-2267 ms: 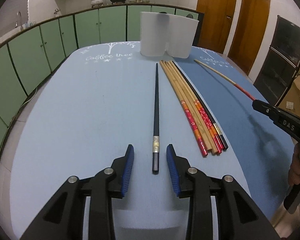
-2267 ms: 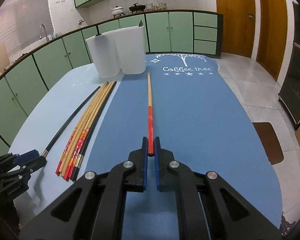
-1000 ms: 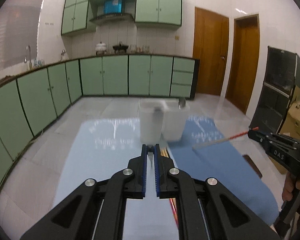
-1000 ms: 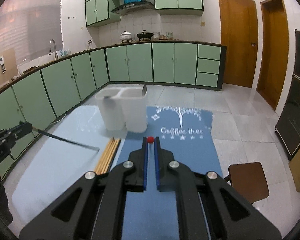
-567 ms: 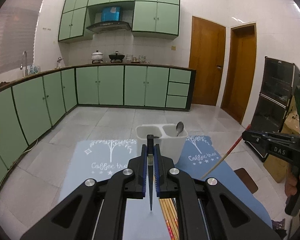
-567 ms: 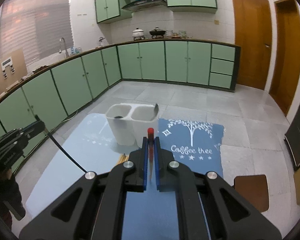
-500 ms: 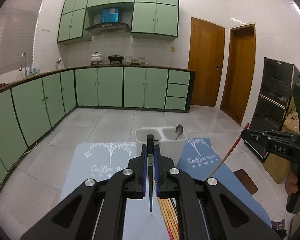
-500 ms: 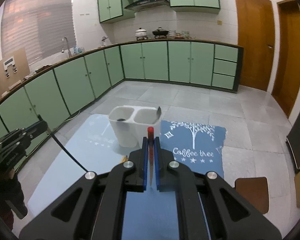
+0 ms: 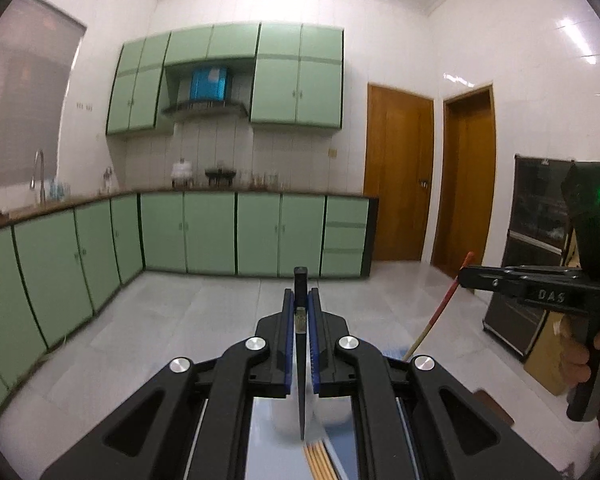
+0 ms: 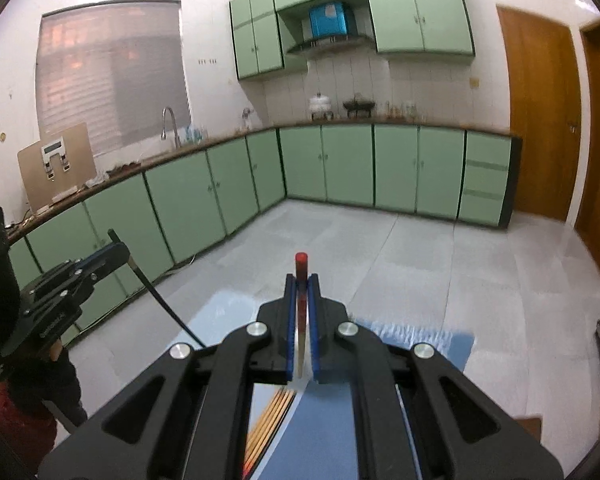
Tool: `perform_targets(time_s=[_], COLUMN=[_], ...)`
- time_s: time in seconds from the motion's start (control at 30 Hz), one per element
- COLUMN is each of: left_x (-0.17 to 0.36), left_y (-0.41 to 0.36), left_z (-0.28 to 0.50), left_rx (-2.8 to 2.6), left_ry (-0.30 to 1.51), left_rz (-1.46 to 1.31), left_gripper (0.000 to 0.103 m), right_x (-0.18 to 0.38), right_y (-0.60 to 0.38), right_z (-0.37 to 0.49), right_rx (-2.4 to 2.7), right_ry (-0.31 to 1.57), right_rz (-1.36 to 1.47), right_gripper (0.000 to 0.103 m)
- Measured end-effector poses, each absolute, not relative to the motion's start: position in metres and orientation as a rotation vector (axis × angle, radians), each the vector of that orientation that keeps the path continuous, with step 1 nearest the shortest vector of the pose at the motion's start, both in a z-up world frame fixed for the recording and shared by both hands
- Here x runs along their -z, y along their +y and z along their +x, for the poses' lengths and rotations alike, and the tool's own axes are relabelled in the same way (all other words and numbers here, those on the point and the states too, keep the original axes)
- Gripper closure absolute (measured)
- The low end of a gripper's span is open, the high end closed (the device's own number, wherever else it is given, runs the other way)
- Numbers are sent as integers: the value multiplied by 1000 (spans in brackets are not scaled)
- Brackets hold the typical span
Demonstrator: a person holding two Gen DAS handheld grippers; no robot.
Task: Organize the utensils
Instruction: 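Carry both chopsticks to the white holder and drop them in while both tools open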
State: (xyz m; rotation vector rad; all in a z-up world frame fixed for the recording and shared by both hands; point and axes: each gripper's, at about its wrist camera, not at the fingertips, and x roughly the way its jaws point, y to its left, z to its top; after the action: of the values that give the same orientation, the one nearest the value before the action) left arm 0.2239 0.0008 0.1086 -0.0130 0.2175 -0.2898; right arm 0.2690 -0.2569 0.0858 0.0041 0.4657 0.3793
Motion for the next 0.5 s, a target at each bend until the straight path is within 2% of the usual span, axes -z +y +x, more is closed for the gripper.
perform_targets(time_s=[0.23,0.5], left_x=[-120,-74], left_y=[-22,-37], left_z=[279,342], left_rx=[259,253], left_ry=[142,203], left_rz=[10,-18], left_gripper=[96,96], right_x=[-91,-40], right_y=[-251,-247], right_z=[327,367], right_rx=[-329,-322], right_ry=[443,524], right_rz=[-14,-8], right_gripper=[98,98])
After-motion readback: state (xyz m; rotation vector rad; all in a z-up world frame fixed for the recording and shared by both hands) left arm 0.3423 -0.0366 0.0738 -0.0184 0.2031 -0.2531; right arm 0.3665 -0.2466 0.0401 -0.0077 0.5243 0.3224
